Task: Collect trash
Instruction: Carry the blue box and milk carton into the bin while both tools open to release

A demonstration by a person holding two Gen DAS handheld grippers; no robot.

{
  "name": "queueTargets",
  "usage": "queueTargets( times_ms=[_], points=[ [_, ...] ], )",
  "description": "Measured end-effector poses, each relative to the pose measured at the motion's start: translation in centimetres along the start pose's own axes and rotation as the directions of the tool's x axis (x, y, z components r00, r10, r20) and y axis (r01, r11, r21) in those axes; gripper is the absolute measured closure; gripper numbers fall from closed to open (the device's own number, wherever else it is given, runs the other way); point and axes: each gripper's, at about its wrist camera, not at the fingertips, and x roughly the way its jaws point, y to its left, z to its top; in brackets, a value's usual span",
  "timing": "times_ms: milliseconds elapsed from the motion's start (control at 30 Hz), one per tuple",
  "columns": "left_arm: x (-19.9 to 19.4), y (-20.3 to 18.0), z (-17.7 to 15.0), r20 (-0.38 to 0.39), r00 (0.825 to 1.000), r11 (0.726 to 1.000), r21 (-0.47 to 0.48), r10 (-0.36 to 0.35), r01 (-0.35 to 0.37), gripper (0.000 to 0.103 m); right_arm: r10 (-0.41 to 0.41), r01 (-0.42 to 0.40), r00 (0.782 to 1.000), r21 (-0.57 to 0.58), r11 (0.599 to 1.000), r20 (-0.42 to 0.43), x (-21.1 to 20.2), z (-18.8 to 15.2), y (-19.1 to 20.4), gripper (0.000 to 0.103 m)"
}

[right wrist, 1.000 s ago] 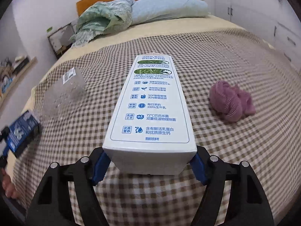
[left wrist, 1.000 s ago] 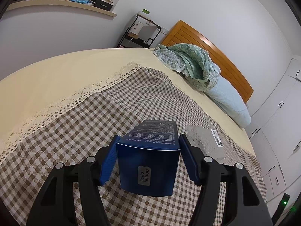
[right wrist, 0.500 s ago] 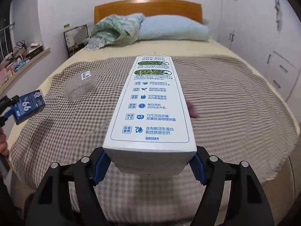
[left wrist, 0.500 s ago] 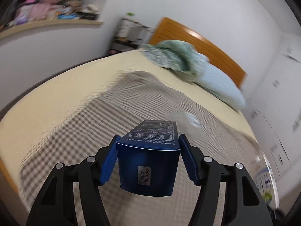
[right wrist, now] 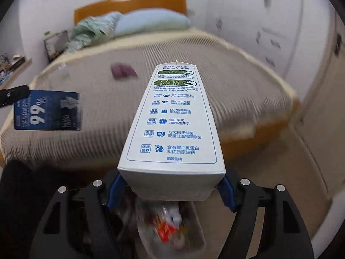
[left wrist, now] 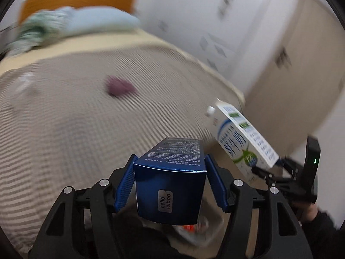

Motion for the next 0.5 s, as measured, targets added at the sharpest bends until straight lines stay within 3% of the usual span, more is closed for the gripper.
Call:
queueTargets(
  times_ms=[100,167,233,267,333,433,467,500],
  points=[
    [5.9,-3.1,-1.4,-0.167,0.986,0.994,0.108,-0.008,0.027,0.043,-0.021,0.025,0.994,0.033,0.999,-0.103,1.2,-4.8,-2.5,0.033],
    [10.6,-4.7,-2.7,-0.302,0.953,0.988,0.152,0.015,0.033,0.043,-0.017,0.027,0.986,0.053,0.998,-0.166,2.3,-7.5,-3.7,0.033],
    [14.8,-6.1,-4.4,-0.428,0.904,0.980,0.187,0.019,0.068,0.043,0.001,0.014,0.977,0.065,0.998,-0.215,3.5,-9.6,-4.5,0.033],
    [17.1,-7.0,-5.5,-0.492,0.870,0.973,0.215,0.030,0.088,0.043,0.010,0.006,0.969,0.065,0.998,-0.246,4.3,-10.7,-4.7,0.033],
    [21.4,-8.8,-7.9,-0.577,0.812,0.952,0.290,0.091,0.099,0.042,0.028,-0.008,0.951,0.065,0.998,-0.309,6.0,-12.7,-4.8,0.033],
    [26.7,-10.9,-10.8,-0.634,0.750,0.915,0.392,0.189,0.100,0.042,0.039,-0.019,0.922,0.056,0.998,-0.386,8.5,-15.0,-5.1,0.033],
    [28.7,-11.5,-12.0,-0.657,0.719,0.901,0.422,0.228,0.100,0.042,0.041,-0.022,0.909,0.050,0.998,-0.415,9.3,-15.9,-5.3,0.033],
    [30.3,-11.7,-12.8,-0.687,0.686,0.904,0.415,0.240,0.100,0.042,0.046,-0.027,0.900,0.050,0.998,-0.434,9.7,-16.7,-5.6,0.033]
  ],
)
